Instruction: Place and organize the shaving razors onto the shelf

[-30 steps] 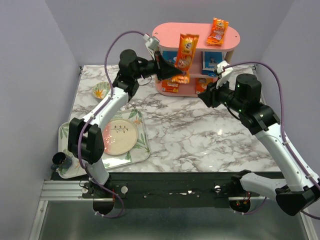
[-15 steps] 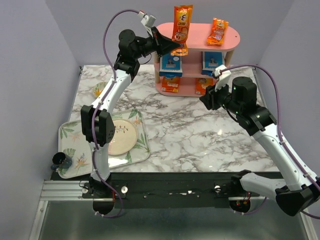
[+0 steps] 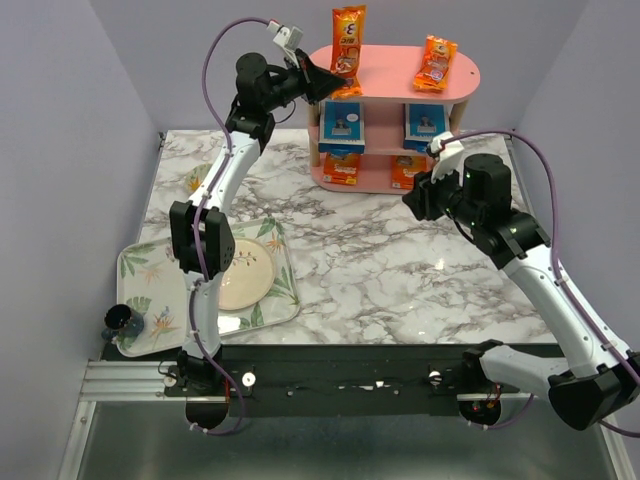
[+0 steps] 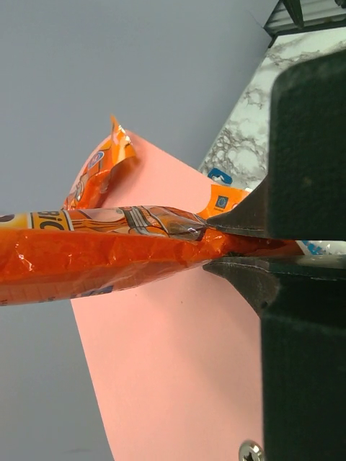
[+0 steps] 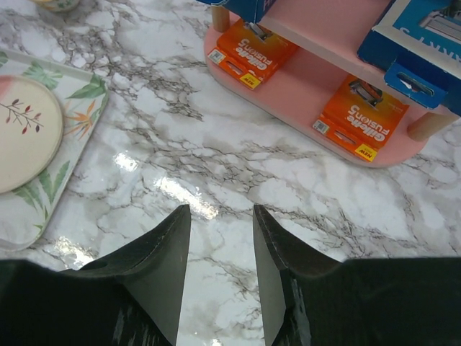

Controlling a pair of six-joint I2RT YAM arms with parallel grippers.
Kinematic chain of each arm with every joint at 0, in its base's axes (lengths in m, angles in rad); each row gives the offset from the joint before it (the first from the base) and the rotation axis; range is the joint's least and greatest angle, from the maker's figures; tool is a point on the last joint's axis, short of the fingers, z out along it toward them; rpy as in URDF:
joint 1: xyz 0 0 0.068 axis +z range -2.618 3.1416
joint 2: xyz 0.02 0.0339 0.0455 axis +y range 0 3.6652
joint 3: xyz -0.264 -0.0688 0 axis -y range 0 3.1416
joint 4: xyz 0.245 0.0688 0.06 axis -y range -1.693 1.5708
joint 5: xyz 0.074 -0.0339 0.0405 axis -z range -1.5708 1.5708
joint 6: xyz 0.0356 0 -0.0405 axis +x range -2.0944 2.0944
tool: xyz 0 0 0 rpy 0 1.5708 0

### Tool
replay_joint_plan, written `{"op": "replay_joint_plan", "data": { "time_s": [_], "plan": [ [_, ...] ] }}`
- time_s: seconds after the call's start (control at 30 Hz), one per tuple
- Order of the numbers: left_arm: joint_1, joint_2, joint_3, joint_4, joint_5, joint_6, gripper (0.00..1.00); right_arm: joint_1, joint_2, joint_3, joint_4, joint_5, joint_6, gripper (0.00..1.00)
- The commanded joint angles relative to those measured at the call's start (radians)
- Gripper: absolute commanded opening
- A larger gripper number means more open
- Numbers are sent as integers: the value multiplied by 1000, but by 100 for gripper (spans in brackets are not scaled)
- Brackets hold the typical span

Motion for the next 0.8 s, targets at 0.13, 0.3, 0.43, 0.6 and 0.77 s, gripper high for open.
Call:
{"op": "replay_joint_plan", "data": {
  "time_s": [0.13, 0.3, 0.43, 0.6, 0.77],
  "plan": [
    [-1, 53, 69, -46, -79, 60, 6, -12, 40, 8, -17, 3, 16, 48],
    [-1, 82, 144, -75, -128, 91, 43, -15, 52, 16, -16, -6, 19, 49],
    [0, 91, 162, -80, -150, 113, 49, -18, 56, 15, -11, -6, 24, 49],
    [-1, 83, 159, -78, -164, 125, 54, -20, 57, 15, -8, -14, 29, 49],
    [-1, 65, 142, -78, -196, 140, 57, -23, 57, 18, -3, -14, 30, 49]
  ]
}}
